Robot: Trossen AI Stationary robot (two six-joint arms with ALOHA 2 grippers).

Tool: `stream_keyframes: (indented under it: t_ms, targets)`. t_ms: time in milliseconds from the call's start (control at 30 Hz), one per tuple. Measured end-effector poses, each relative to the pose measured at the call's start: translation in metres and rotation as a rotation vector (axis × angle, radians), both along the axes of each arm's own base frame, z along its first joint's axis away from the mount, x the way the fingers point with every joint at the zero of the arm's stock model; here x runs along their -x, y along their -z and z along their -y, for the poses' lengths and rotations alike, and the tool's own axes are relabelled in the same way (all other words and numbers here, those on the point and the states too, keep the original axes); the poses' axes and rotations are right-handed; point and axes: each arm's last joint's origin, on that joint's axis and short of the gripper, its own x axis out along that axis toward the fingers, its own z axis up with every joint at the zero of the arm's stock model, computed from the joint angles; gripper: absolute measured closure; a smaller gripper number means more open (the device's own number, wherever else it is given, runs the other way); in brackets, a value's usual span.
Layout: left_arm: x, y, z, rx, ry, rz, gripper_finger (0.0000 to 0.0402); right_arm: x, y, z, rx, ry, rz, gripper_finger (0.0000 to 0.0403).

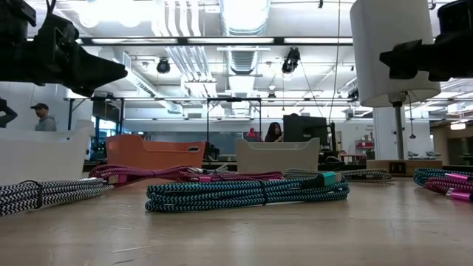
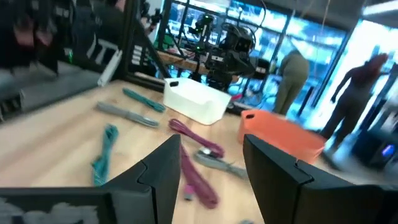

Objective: Pick & Place USB Port
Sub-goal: Put the top right white USB cable into the gray bin

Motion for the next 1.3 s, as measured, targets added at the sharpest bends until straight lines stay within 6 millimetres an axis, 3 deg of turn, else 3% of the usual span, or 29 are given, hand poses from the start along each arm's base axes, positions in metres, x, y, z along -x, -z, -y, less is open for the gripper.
stream_keyframes:
  t_ms: [300, 700, 967, 1300]
  targets:
    - [0.000, -0.001, 0.000, 0.003, -0.005, 0.016, 0.0287, 0.000, 0.000, 0.000, 0.013, 0.000, 0.004, 0.0234]
    - [0.000, -0.002, 0.000, 0.176, 0.004, 0.068, 0.0287, 0.000, -0.003, 0.000, -0.399, -0.013, -0.021, 0.0234]
    - [0.000, -0.007, 0.000, 0.172, 0.010, 0.124, 0.0287, 0.000, -0.006, 0.000, -0.336, -0.013, 0.013, 0.0234]
    - [0.000, -0.013, 0.000, 0.156, 0.020, 0.183, 0.0287, 0.001, -0.011, 0.000, -0.464, -0.030, 0.053, 0.0234]
